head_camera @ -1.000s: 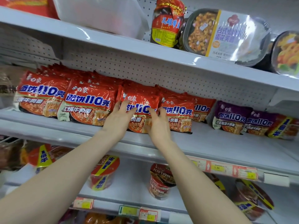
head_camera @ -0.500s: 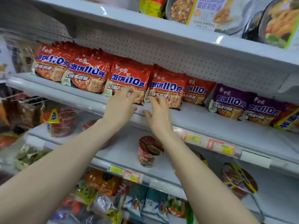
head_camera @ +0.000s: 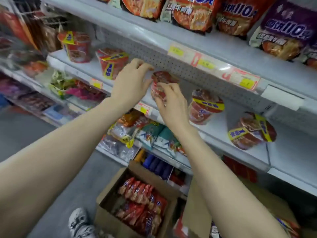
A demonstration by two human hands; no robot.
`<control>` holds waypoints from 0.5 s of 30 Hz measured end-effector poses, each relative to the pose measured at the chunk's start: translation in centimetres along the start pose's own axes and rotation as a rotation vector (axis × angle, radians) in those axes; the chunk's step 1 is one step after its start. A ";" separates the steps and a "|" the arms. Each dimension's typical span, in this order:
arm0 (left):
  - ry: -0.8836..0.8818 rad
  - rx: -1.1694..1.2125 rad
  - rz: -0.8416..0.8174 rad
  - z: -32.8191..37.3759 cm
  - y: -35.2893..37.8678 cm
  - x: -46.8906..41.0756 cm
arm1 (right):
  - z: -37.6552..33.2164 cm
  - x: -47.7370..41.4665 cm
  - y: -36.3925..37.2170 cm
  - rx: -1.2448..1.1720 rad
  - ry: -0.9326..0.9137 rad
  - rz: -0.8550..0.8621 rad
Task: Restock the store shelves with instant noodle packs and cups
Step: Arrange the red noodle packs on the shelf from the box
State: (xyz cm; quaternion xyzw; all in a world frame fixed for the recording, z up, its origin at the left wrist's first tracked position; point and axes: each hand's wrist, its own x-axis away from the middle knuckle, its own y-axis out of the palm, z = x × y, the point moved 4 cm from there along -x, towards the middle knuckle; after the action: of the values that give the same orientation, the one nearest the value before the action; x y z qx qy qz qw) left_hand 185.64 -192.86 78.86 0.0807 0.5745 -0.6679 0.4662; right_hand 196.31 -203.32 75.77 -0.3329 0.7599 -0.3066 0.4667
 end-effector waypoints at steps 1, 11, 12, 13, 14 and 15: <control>-0.014 0.012 -0.020 0.1 0.8 1.3 | 0.6 1.5 0.8 -0.021 0.018 -0.020; -0.112 0.127 -0.269 -4.1 11.8 14.8 | 8.0 15.9 12.0 -0.128 0.336 -0.178; -0.125 0.142 -0.297 -4.7 13.1 16.4 | 8.6 17.3 13.2 -0.130 0.356 -0.198; -0.146 0.154 -0.327 -5.4 14.4 18.1 | 9.2 18.8 14.5 -0.127 0.373 -0.214; -0.164 0.165 -0.356 -5.9 15.7 19.8 | 9.8 20.3 15.7 -0.124 0.392 -0.230; -0.181 0.175 -0.386 -6.4 17.0 21.6 | 10.4 21.9 17.0 -0.124 0.419 -0.252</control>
State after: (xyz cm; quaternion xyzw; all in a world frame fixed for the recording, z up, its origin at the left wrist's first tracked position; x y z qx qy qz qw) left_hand 183.15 -197.26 51.10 -0.0508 0.4749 -0.7967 0.3704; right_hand 194.60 -212.23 47.58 -0.3821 0.8098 -0.3776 0.2360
